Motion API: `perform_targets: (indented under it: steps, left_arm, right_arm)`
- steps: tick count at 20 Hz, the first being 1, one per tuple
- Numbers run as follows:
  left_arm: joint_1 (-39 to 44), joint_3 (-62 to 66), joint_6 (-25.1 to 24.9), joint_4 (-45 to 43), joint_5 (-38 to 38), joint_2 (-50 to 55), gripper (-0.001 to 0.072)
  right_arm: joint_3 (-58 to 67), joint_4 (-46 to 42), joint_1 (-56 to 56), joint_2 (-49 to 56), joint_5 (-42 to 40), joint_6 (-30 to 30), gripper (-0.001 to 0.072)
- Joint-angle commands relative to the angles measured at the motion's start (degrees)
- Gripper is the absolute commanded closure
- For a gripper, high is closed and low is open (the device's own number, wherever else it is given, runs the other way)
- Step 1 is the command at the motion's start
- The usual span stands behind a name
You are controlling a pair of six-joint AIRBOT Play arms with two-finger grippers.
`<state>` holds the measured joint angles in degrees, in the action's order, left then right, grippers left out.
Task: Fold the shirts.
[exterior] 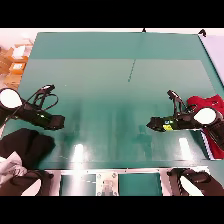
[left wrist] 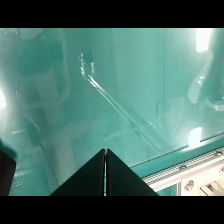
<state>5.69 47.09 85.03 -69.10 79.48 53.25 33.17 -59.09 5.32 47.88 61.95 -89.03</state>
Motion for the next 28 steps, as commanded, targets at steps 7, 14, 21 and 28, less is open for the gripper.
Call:
perform_targets:
  steps: [7,14,21,28]
  left_arm:
    - [-0.04,-0.02,10.43,-34.58,1.86,-0.02,-0.0013]
    - [-12.28,-2.47,7.19,-42.32,0.22,9.35,-0.0013]
    - [-15.45,-6.21,-3.48,-38.34,1.38,16.24,0.0686]
    - [-10.86,29.94,-0.85,-12.48,6.40,15.98,0.0688]
  right_arm:
    - [-0.02,0.04,0.04,-0.04,0.00,-0.02,0.0698]
    - [-0.02,-0.02,0.02,-0.04,0.00,0.39,0.0698]
    - [-0.02,0.00,0.02,-0.04,-0.02,0.39,0.0699]
    - [-0.02,0.13,0.02,-0.04,-0.61,0.37,0.0698]
